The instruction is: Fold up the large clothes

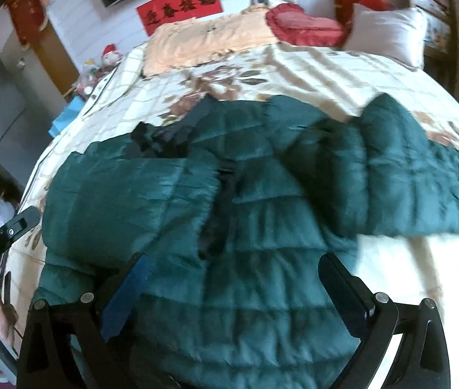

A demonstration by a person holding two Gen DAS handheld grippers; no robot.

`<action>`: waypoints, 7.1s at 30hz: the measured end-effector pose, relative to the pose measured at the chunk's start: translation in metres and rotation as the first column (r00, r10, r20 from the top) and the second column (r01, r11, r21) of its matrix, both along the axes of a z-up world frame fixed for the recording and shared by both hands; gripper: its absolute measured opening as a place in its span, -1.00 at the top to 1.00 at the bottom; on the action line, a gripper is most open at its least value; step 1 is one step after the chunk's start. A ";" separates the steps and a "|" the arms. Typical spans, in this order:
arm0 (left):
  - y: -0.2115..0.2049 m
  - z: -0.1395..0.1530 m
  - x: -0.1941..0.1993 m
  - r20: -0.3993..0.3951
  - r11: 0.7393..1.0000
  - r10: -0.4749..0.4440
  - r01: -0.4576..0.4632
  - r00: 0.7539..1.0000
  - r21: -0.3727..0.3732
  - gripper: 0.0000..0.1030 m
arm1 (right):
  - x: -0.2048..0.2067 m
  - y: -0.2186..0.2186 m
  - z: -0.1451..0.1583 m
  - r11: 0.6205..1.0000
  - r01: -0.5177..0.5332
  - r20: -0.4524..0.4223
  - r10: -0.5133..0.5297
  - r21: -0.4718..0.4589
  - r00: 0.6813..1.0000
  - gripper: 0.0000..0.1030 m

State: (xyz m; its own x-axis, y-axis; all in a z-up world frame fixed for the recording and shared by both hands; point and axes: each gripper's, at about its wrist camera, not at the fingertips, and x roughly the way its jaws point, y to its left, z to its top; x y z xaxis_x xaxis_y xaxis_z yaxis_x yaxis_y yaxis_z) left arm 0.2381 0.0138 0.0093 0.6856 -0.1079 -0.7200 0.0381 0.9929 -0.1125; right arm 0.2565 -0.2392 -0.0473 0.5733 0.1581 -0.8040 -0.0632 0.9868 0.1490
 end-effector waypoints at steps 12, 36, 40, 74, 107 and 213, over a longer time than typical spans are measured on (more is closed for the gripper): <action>0.107 -0.021 -0.003 -0.067 0.955 0.282 -0.287 0.957 -0.072 -0.18 | 0.047 0.041 -0.025 0.999 -0.050 0.005 0.050 0.020 0.999 0.60; 0.063 -0.065 0.055 -0.144 0.966 0.260 -0.256 0.955 0.040 -0.18 | 0.055 -0.027 0.014 0.974 0.163 0.139 -0.142 -0.157 0.980 -0.19; 0.057 -0.044 0.051 -0.074 0.966 0.258 -0.258 0.963 0.010 -0.18 | 0.042 0.000 0.040 0.991 0.053 0.177 -0.030 -0.126 0.984 -0.21; 0.030 -0.084 0.094 -0.102 0.962 0.256 -0.242 0.961 0.130 -0.33 | 0.059 0.038 -0.031 0.957 -0.080 0.054 0.099 -0.279 0.994 -0.09; 0.001 -0.069 0.066 -0.129 0.983 0.179 -0.171 0.975 0.070 -0.35 | 0.050 0.033 -0.014 0.969 -0.012 0.084 0.033 -0.248 0.996 -0.30; -0.013 -0.029 -0.005 -0.073 0.993 0.096 -0.100 0.993 -0.064 -0.35 | -0.011 -0.160 0.124 0.979 0.158 0.343 -0.192 0.126 0.919 0.75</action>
State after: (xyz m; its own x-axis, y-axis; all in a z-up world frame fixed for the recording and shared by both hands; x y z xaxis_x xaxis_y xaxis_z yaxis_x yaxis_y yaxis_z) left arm 0.2328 0.0011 -0.0192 0.6433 -0.0923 -0.7600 -0.0693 0.9816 -0.1779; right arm 0.2459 -0.3988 0.0762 0.8415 0.0940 -0.5321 0.0443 0.9694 0.2413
